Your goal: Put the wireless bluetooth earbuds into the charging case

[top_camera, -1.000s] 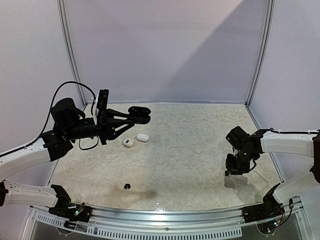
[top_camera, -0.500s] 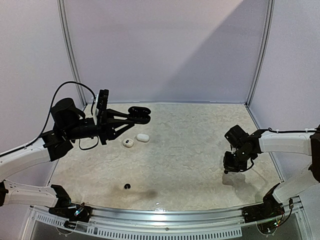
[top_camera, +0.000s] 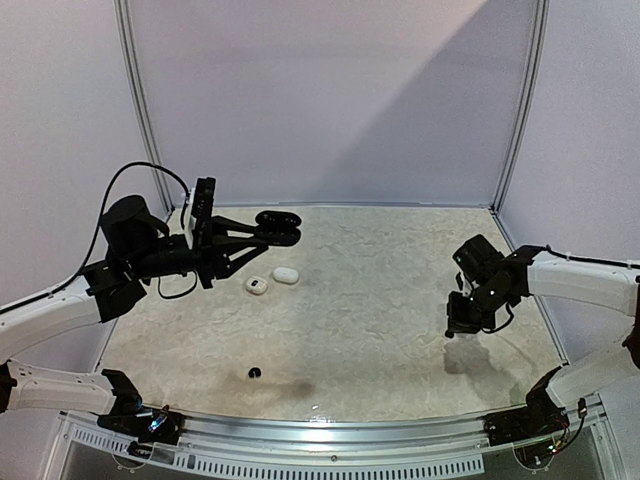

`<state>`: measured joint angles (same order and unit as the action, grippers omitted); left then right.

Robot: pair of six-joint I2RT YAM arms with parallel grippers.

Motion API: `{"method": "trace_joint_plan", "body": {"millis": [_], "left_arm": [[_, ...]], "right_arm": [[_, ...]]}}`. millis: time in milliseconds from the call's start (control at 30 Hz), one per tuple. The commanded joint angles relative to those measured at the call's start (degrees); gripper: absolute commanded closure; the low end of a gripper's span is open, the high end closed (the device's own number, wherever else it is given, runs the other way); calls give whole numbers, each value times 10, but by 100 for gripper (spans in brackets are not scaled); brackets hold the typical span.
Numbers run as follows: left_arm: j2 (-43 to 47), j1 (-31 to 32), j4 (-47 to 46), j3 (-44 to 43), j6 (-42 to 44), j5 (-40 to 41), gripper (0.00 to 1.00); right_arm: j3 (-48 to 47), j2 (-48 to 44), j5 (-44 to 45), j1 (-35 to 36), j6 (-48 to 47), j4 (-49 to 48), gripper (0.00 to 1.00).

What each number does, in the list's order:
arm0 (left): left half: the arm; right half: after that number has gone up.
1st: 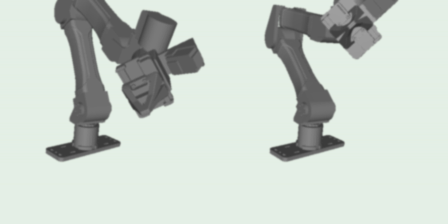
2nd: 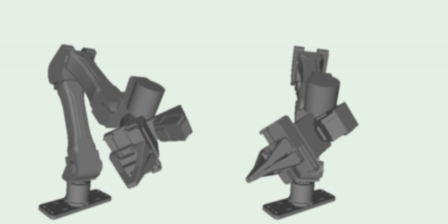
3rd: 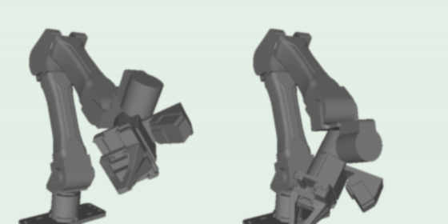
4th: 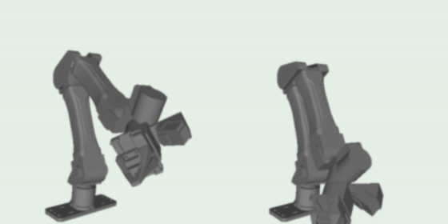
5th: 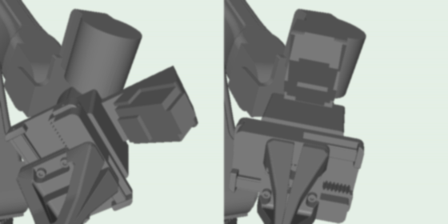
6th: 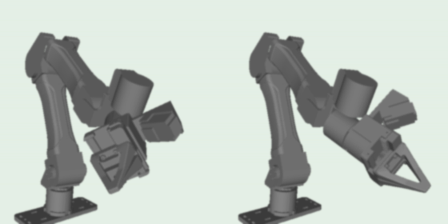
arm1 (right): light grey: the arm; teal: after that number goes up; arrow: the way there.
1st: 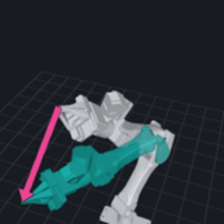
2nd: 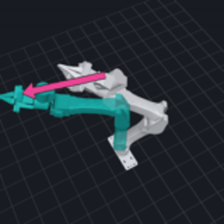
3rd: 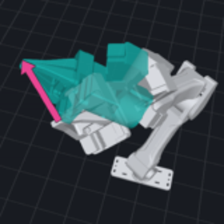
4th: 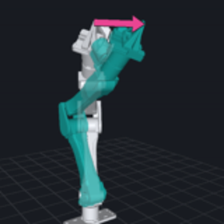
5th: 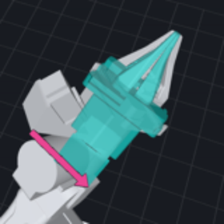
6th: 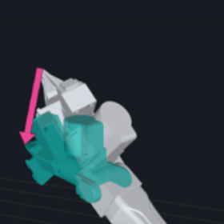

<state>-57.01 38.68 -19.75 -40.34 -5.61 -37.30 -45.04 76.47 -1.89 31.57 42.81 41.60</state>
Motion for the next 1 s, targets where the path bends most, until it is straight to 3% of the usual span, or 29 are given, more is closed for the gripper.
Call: {"method": "trace_joint_plan", "body": {"millis": [0, 233, 467, 667, 967], "left_arm": [[-10, -5, -60, -5, 10, -37, 100], [-43, -5, -140, -14, 16, -121, 100], [-49, -1, -144, -24, 21, -162, 100], [-50, 0, -146, -26, 54, -190, 100], [-51, 1, -147, -24, 64, -199, 100]], "right_arm": [[-107, -52, 6, 25, -98, 10, 100], [-341, -45, 3, 136, -269, -51, 100], [-489, 17, -41, 248, -437, -138, 100], [-558, 72, -93, 300, -526, -149, 100], [-574, 81, -115, 340, -578, -169, 100]]}}
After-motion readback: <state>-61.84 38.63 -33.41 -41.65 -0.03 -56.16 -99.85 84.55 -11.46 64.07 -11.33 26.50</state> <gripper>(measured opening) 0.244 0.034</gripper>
